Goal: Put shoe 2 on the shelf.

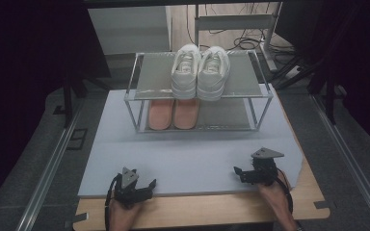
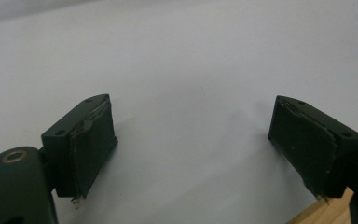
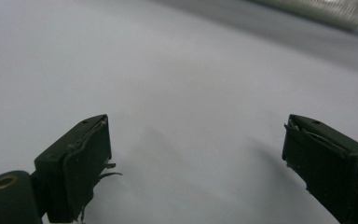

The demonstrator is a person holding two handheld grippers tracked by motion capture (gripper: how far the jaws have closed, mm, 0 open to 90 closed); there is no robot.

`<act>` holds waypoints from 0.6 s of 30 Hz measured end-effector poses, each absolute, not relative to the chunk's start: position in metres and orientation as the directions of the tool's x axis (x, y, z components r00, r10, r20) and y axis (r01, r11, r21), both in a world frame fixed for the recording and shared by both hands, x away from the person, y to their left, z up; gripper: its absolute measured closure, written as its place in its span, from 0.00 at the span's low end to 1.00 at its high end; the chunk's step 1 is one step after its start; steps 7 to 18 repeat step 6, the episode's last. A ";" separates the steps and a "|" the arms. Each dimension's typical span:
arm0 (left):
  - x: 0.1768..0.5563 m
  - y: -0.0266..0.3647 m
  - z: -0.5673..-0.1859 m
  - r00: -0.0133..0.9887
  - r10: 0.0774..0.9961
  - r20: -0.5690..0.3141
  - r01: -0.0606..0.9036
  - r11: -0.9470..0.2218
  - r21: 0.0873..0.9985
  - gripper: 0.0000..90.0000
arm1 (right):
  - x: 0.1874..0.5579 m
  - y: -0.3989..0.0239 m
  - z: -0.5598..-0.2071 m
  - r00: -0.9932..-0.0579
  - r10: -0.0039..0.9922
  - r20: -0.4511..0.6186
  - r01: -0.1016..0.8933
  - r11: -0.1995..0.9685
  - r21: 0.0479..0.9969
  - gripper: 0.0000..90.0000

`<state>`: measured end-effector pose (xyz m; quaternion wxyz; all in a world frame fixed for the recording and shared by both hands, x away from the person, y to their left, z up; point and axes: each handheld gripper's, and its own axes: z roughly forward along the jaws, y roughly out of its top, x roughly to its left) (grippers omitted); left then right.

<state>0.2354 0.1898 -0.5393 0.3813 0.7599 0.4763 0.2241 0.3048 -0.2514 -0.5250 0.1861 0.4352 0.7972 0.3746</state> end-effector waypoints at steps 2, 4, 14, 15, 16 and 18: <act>0.235 0.190 -0.539 0.446 0.895 -0.023 0.553 -0.256 0.793 0.16 | 0.304 -0.251 -0.530 -0.555 0.832 0.010 0.533 0.346 0.772 0.07; 0.235 0.190 -0.539 0.446 0.895 -0.022 0.553 -0.256 0.793 0.16 | 0.303 -0.250 -0.530 -0.552 0.834 0.005 0.531 0.347 0.773 0.06; 0.235 0.190 -0.539 0.446 0.895 -0.023 0.554 -0.255 0.793 0.16 | 0.302 -0.250 -0.532 -0.549 0.836 0.003 0.525 0.342 0.779 0.07; 0.235 0.190 -0.539 0.446 0.895 -0.023 0.554 -0.255 0.793 0.16 | 0.302 -0.250 -0.532 -0.549 0.836 0.003 0.525 0.342 0.779 0.07; 0.235 0.190 -0.539 0.446 0.895 -0.023 0.554 -0.255 0.793 0.16 | 0.302 -0.250 -0.532 -0.549 0.836 0.003 0.525 0.342 0.779 0.07; 0.235 0.190 -0.539 0.446 0.895 -0.023 0.554 -0.255 0.793 0.16 | 0.302 -0.250 -0.532 -0.549 0.836 0.003 0.525 0.342 0.779 0.07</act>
